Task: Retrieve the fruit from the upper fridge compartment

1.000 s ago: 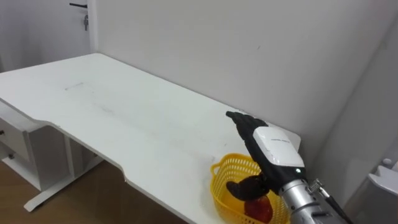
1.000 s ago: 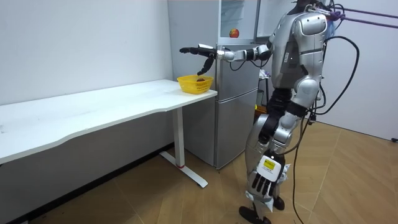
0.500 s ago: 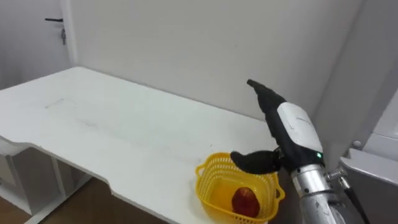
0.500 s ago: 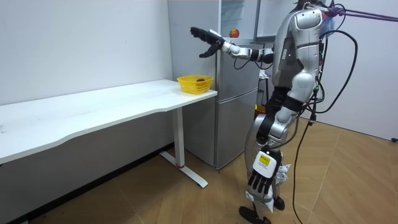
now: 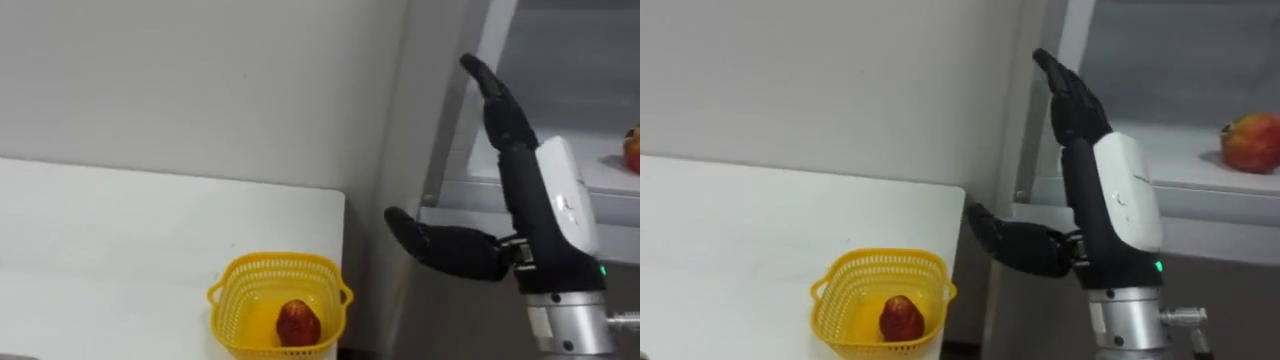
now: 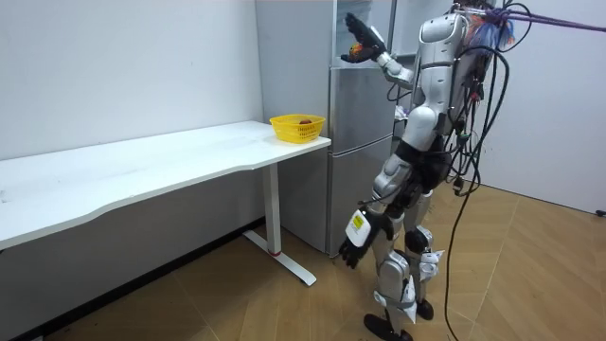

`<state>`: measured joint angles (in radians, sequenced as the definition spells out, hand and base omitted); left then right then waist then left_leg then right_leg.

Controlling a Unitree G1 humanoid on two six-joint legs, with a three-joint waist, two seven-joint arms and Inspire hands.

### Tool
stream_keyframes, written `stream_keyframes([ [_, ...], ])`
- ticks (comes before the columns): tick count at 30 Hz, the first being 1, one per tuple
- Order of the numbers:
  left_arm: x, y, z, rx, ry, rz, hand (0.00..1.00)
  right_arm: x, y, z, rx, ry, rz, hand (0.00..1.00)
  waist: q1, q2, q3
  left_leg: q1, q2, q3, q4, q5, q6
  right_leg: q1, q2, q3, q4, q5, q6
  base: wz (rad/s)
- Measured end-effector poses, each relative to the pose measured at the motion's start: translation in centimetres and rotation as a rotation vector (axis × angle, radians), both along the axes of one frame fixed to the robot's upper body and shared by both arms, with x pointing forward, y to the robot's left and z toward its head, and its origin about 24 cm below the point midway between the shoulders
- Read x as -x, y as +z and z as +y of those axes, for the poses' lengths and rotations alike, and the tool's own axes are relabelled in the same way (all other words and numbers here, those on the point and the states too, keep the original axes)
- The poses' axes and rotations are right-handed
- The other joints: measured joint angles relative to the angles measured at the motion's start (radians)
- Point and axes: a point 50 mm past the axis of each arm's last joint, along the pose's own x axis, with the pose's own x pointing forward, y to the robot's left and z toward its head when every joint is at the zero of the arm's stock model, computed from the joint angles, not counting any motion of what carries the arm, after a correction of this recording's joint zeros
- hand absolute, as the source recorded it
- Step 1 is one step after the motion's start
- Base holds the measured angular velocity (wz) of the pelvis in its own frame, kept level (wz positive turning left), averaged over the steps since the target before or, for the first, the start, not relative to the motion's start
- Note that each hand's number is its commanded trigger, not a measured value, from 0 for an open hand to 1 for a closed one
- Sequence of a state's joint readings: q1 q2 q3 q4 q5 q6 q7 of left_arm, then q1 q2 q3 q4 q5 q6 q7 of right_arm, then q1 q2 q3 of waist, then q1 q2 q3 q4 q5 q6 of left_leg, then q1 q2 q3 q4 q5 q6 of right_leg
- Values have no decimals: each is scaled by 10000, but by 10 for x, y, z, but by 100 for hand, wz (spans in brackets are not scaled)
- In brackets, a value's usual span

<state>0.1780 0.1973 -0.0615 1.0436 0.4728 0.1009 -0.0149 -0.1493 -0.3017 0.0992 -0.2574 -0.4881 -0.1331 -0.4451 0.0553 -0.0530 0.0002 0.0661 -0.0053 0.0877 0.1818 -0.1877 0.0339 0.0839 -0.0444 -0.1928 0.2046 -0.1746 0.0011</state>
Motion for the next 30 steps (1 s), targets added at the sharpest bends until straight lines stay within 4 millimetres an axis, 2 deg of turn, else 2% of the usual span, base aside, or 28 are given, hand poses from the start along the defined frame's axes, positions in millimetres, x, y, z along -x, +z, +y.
stream_keyframes([
  [5, -4, 0, 0, -90, -69, -128, 0, 9, 0, -7, -245, -295, -185, 0, -498, 0, -11, 104, 99, 309, 1, -49, -42, -44, 112, 316, 24, 41, -37, -20],
  [13, -4, -1, -6, -6, -325, -192, 0, 19, 10, -30, -474, -1655, -1257, 0, -874, 6, -80, 100, 87, 421, 60, -62, -66, -145, 146, 373, -3, 52, -56, -4],
  [16, -3, -1, -6, 8, -349, -189, 0, 23, 12, -38, -603, -2137, -1610, 0, -943, 25, -94, 126, 75, 436, 58, -65, -69, -142, 151, 379, -8, 52, -55, 0],
  [22, -3, -1, -6, -20, -304, -244, 0, 26, 12, -49, -735, -2716, -1803, 0, -1031, 81, -73, 79, 77, 416, 59, -68, -75, -120, 156, 369, -6, 49, -57, 0],
  [26, 5, -1, -3, -65, -130, -117, 0, 27, 14, -68, -666, -3630, -1986, 0, -1009, -89, -5, 100, 65, 397, 59, -67, -77, -138, 134, 282, -9, 2, -60, 3],
  [30, 14, -1, 0, -50, -90, 115, 0, 24, 14, -81, -1253, -3746, -1841, 0, -969, -323, 14, 67, 63, 364, 56, -67, -85, -141, 141, 253, -23, -35, -61, 4],
])
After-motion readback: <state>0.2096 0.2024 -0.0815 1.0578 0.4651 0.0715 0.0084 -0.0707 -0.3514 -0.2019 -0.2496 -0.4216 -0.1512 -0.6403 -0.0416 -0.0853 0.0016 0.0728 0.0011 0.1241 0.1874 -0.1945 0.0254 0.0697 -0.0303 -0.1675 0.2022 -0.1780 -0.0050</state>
